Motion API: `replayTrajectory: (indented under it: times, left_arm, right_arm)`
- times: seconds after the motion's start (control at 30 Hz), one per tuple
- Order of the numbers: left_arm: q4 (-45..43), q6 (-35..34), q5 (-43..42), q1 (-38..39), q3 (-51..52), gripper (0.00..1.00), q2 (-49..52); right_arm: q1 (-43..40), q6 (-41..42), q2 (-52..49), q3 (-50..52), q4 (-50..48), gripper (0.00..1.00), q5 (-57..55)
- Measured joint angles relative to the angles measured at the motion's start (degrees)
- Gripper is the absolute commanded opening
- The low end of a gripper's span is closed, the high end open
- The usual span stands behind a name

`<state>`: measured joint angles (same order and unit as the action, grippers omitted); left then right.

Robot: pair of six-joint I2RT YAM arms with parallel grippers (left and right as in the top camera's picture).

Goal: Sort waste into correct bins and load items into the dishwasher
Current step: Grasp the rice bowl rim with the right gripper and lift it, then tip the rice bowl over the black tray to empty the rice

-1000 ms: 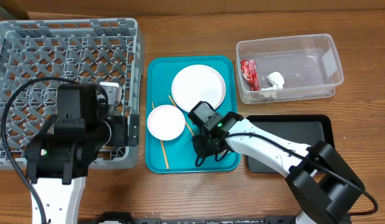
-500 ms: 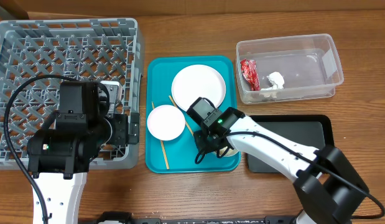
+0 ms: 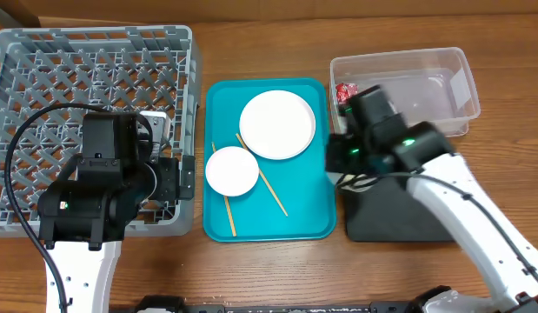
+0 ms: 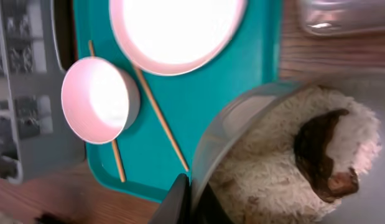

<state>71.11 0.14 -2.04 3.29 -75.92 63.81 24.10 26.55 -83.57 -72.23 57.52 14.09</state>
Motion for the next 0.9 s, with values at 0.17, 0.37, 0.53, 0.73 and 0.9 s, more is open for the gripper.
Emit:
replayTrajectory:
  times: [0.17,0.37,0.53,0.73,0.9]
  left_arm:
    - [-0.5,0.0,0.0,0.0,0.0,1.00,0.0]
    - [-0.4,0.0,0.0,0.0,0.0,1.00,0.0]
    - [-0.8,0.0,0.0,0.0,0.0,1.00,0.0]
    - [-0.9,0.0,0.0,0.0,0.0,1.00,0.0]
    - [-0.9,0.0,0.0,0.0,0.0,1.00,0.0]
  right_arm:
    - [-11.1,-2.6,-0.2,2.7,-0.4,0.04,11.8]
    - [-21.5,-7.5,-0.3,12.0,-4.9,0.04,26.1]
    - [-28.2,-11.6,-0.3,17.7,-7.2,0.04,34.9]
    - [-36.1,-15.6,-0.6,22.0,-9.6,0.04,44.1]
    - [-42.1,-16.8,-2.5,25.6,-13.3,0.04,54.6]
